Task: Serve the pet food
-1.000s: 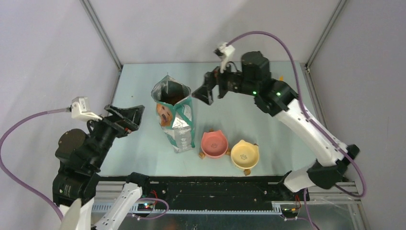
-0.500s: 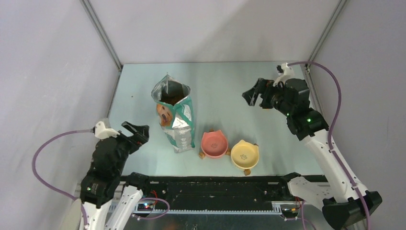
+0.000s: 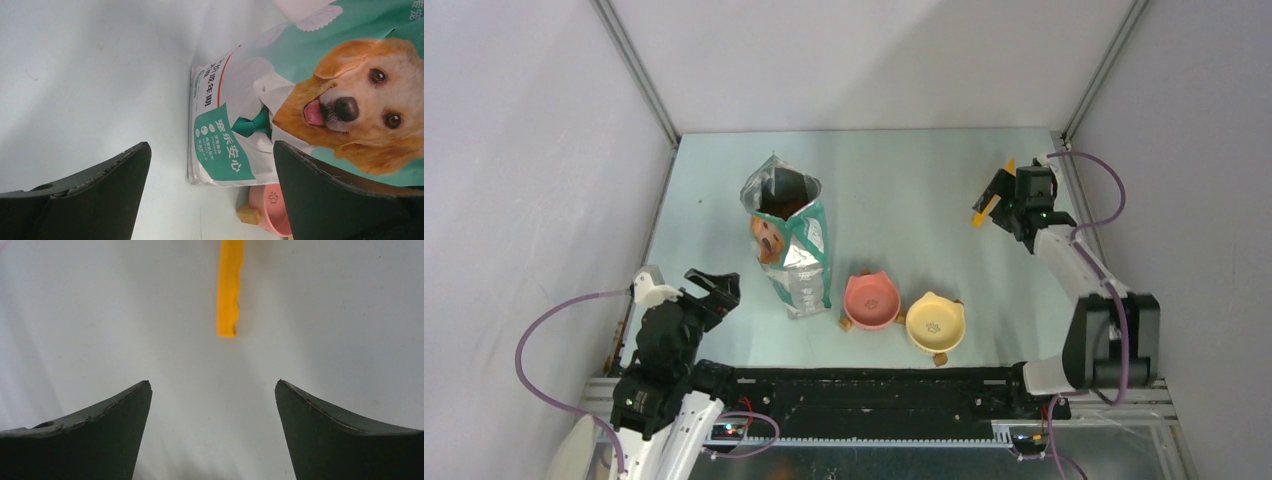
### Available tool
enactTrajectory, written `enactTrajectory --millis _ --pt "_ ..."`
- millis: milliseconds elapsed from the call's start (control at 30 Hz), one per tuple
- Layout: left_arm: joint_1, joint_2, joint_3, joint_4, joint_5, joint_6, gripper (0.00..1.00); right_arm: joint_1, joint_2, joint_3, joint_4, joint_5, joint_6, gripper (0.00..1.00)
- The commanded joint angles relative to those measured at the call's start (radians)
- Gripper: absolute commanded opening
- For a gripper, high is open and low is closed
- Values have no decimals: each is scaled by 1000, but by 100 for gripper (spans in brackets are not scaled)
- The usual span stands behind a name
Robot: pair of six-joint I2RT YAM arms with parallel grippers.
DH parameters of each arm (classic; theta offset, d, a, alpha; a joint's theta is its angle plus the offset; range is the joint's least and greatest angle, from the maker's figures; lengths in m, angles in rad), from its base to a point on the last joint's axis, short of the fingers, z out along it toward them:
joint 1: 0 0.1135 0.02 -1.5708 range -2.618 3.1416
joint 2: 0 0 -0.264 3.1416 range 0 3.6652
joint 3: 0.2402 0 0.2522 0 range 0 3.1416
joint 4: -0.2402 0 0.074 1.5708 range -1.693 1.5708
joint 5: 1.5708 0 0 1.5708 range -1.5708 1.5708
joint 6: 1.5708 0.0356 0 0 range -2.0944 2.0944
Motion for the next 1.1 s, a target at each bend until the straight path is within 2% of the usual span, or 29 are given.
enactTrajectory --millis 0,100,233,400,700,867,1067 --pt "6 -4 1 35 -27 -18 99 -8 140 95 134 56 22 98" --pt "7 -6 -2 27 -26 -23 99 -1 268 184 126 81 -22 93" --pt "6 -15 -10 35 -16 -23 99 14 394 302 39 219 -51 92" --pt "7 -31 -19 45 -10 -25 99 28 509 371 8 248 -86 91" --pt "6 -43 -25 40 -9 -29 99 -3 669 581 -199 185 -73 77" --pt "7 -36 -21 33 -21 -32 99 -40 802 734 -341 107 -62 65" --pt "8 -14 -16 28 -35 -36 99 -69 859 787 -401 48 -56 58"
